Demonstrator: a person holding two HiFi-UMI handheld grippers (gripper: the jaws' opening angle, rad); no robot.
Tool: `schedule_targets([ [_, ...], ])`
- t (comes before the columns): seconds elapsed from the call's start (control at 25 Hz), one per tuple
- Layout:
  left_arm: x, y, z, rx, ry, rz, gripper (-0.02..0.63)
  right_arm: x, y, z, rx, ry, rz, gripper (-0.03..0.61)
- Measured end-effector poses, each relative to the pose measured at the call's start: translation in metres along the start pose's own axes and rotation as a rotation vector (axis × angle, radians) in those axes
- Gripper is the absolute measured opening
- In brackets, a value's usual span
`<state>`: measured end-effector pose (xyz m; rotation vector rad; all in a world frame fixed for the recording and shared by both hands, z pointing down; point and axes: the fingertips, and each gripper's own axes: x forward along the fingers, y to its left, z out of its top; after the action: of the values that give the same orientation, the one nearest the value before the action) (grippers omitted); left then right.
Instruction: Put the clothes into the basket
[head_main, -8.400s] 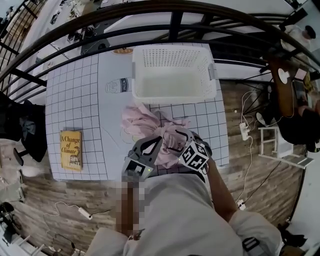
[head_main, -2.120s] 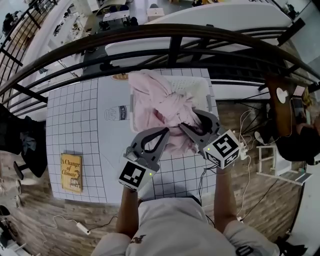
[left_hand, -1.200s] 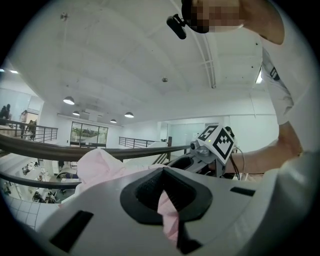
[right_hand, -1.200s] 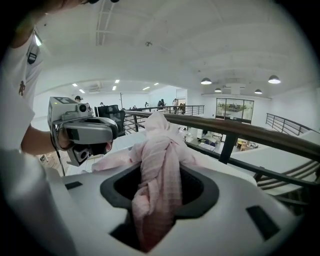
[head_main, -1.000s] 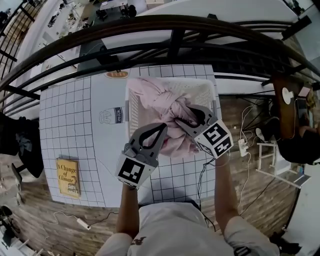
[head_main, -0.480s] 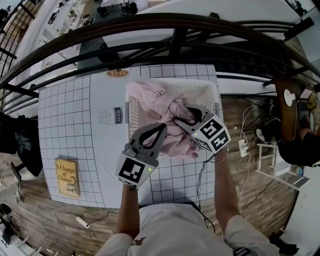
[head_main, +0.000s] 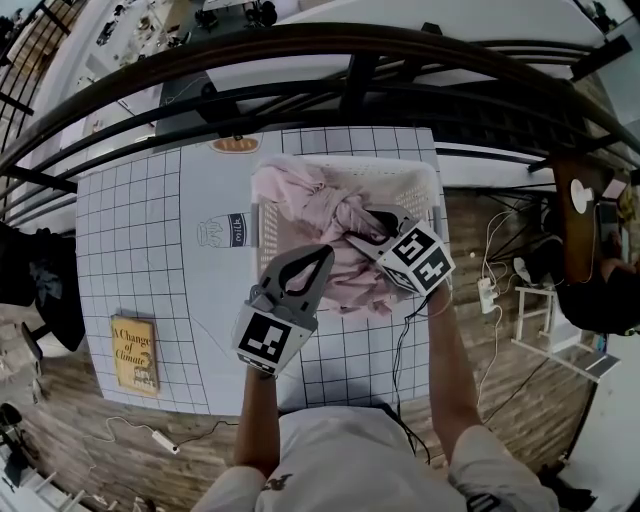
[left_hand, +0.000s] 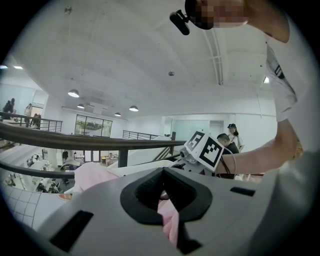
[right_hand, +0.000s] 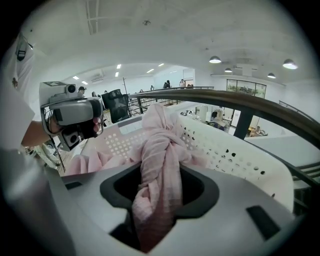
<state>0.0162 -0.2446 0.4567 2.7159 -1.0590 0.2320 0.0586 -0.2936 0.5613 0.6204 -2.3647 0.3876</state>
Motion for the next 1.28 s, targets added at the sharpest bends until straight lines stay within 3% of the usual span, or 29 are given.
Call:
schedule_targets([
  [1.28, 0.002, 0.012, -0.012, -0.007, 0.05, 0.029, 0.002, 0.054, 0.002, -0.056, -0.128, 0.282, 0.015, 0.228],
])
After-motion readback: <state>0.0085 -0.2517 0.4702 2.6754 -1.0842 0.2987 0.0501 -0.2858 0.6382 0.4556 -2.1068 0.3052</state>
